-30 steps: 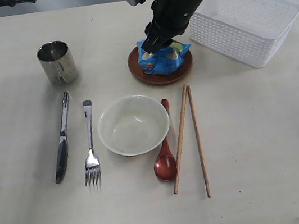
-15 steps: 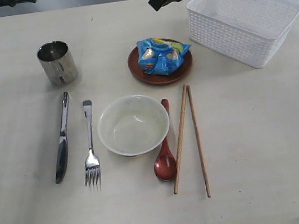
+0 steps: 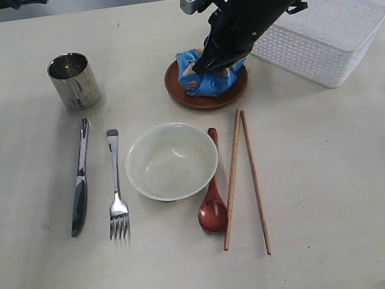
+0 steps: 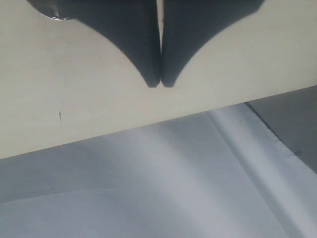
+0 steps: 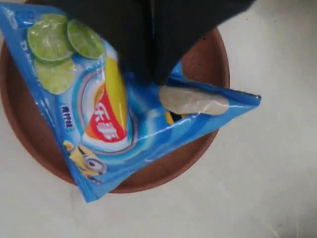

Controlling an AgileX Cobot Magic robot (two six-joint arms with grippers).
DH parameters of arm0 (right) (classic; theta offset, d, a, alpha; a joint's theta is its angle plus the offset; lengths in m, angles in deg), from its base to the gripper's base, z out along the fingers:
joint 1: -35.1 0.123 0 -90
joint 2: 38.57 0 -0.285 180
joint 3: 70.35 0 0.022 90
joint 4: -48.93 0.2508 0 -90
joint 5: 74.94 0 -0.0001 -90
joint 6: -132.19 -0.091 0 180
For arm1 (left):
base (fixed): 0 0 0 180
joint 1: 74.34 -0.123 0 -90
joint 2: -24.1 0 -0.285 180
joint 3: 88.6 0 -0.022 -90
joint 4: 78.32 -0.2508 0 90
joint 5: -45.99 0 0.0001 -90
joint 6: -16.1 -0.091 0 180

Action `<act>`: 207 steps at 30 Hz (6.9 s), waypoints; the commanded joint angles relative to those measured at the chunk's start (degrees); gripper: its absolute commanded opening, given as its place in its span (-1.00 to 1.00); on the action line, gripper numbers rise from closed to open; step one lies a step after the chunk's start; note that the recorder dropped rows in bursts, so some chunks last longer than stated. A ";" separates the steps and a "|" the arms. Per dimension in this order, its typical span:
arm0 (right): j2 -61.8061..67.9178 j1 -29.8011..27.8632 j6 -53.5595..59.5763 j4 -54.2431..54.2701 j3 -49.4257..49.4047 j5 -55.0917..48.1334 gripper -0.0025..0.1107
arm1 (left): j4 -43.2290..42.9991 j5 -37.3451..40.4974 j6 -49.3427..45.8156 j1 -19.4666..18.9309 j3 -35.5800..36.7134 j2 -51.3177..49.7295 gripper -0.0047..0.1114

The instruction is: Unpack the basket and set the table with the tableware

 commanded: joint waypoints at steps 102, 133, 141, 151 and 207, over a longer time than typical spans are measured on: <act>-8.17 10.69 -71.69 -19.13 -24.46 10.16 -0.33 | 0.67 17.46 0.75 0.20 0.33 0.24 -0.92; -26.04 16.78 -74.27 -17.35 -24.08 10.98 -0.96 | 0.67 15.13 0.64 0.20 0.33 0.24 -0.92; -19.06 17.65 -73.39 -11.34 -18.43 10.84 -0.96 | 0.67 14.78 0.64 0.20 0.33 0.24 -0.92; -13.04 20.47 -73.39 -6.97 -15.52 9.48 -0.96 | 0.67 14.61 0.64 0.20 0.43 0.24 -0.92; -23.13 9.96 -79.16 -35.38 -16.33 -8.91 -0.09 | 3.33 12.10 -1.22 0.20 0.42 0.24 -0.92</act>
